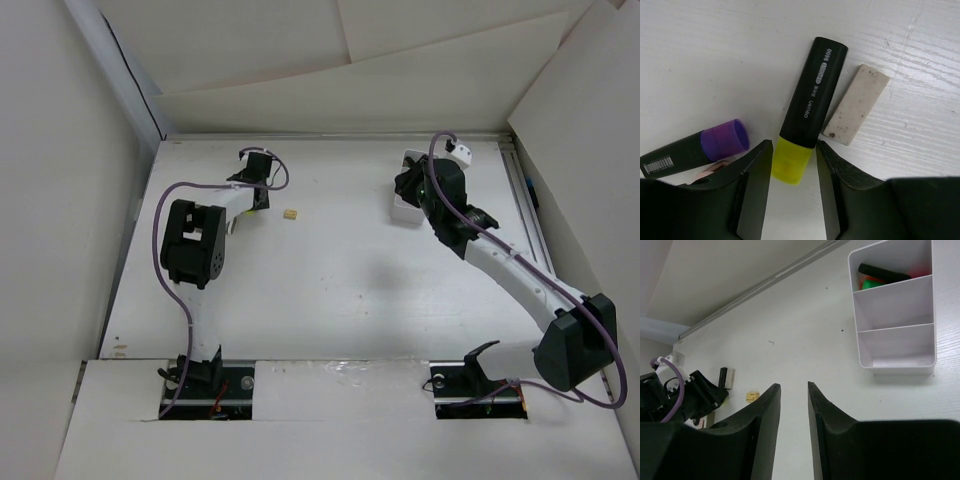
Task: Sort the stationery into containers
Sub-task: Pick up the pen from the center of the board.
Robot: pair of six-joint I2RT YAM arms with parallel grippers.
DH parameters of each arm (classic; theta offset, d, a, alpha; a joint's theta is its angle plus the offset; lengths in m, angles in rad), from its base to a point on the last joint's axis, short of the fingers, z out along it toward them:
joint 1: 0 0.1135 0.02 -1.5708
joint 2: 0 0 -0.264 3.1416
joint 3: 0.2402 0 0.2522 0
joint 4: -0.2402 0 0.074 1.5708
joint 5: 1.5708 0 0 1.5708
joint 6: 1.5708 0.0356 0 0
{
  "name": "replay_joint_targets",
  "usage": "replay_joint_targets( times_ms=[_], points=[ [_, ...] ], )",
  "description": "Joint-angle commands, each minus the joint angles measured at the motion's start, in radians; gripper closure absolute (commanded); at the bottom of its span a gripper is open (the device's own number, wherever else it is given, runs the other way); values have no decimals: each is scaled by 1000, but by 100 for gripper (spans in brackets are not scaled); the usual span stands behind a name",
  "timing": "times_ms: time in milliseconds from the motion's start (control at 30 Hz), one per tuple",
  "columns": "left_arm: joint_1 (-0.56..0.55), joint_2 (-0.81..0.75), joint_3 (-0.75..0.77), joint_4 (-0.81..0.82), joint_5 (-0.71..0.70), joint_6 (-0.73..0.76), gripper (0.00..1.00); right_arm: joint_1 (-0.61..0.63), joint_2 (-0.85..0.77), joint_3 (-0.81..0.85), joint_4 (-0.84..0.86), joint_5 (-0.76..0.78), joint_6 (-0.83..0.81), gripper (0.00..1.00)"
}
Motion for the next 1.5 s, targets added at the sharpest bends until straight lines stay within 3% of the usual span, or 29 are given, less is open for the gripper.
replay_joint_targets(
  times_ms=[0,200,300,467,600,700,867,967,1200,1467],
  points=[
    [5,-31,-27,1,16,-6,64,-4,-36,1,43,-7,-1,65],
    [5,-71,-62,-8,34,-16,83,-13,-54,-9,43,-16,-1,57],
    [5,-120,-82,-17,34,-26,85,-23,-54,-9,43,-29,-1,57],
    [-13,-240,-131,-28,46,-77,85,-23,-10,2,62,-94,-11,47],
    [-34,-411,-209,-2,46,-114,85,-33,58,40,62,-231,-36,41],
    [-34,-496,-292,53,123,-132,85,-33,105,65,62,-347,-45,38],
    [-148,-631,-447,179,222,-141,85,-51,160,86,71,-554,-45,31],
    [-203,-663,-513,284,305,-166,85,-51,182,96,100,-637,-45,28],
    [-214,-709,-716,567,550,-198,85,-60,226,96,166,-776,-36,23],
    [-283,-709,-728,639,600,-180,83,9,363,163,166,-803,-27,28]
  ],
)
